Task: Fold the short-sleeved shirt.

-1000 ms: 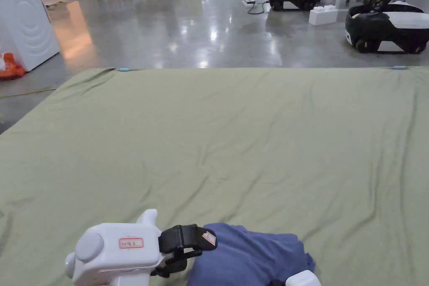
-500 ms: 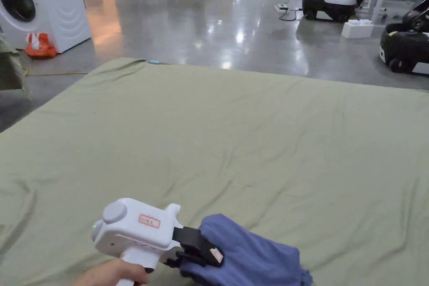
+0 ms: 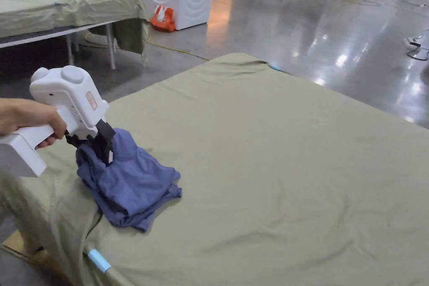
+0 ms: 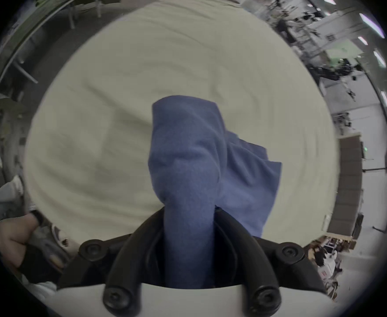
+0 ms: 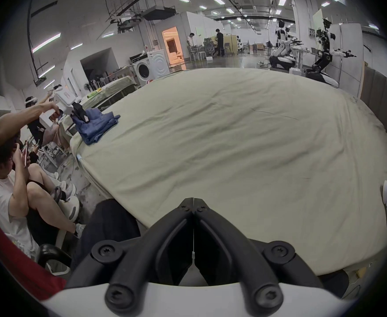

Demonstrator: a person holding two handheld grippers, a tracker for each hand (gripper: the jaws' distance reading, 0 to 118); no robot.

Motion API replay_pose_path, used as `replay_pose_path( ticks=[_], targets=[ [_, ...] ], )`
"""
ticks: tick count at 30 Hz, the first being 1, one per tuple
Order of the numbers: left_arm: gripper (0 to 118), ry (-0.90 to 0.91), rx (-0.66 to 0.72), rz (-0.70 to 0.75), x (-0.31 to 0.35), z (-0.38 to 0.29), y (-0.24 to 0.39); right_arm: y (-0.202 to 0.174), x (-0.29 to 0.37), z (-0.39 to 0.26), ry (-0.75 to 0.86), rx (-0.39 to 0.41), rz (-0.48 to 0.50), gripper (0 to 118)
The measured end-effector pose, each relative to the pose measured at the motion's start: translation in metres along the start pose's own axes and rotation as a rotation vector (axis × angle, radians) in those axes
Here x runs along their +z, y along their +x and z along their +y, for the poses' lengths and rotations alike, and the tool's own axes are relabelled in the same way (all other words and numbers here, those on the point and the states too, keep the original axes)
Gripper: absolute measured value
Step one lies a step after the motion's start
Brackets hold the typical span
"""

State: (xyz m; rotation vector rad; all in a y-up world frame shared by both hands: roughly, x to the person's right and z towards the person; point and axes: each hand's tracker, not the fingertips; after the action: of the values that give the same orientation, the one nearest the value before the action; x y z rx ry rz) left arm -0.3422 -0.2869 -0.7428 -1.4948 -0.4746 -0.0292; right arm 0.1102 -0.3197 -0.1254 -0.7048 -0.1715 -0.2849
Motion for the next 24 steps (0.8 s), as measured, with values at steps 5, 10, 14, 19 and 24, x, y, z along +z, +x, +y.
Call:
replay_pose_path(
  ticks=[5,10,14,19,24],
  targets=[
    [86,0.131,-0.248,0.514,0.036,0.002,0.042,-0.009,0.017,0.024,0.058,0.017,-0.013,2],
    [86,0.929,-0.376,0.395,0.127,-0.102,0.156,0.001,0.056,0.038,0.23,0.004,-0.008,2],
    [86,1.191,-0.427,0.137,0.133,-0.23,0.245,0.009,0.108,0.057,0.399,0.074,-0.13,2],
    [0,1.344,-0.456,0.01,0.079,-0.354,0.332,0.036,0.172,0.066,0.509,0.095,-0.341,2],
    [0,1.301,-0.482,0.01,0.036,-0.402,0.383,0.075,0.206,0.049,0.557,0.032,-0.434,2]
  ],
)
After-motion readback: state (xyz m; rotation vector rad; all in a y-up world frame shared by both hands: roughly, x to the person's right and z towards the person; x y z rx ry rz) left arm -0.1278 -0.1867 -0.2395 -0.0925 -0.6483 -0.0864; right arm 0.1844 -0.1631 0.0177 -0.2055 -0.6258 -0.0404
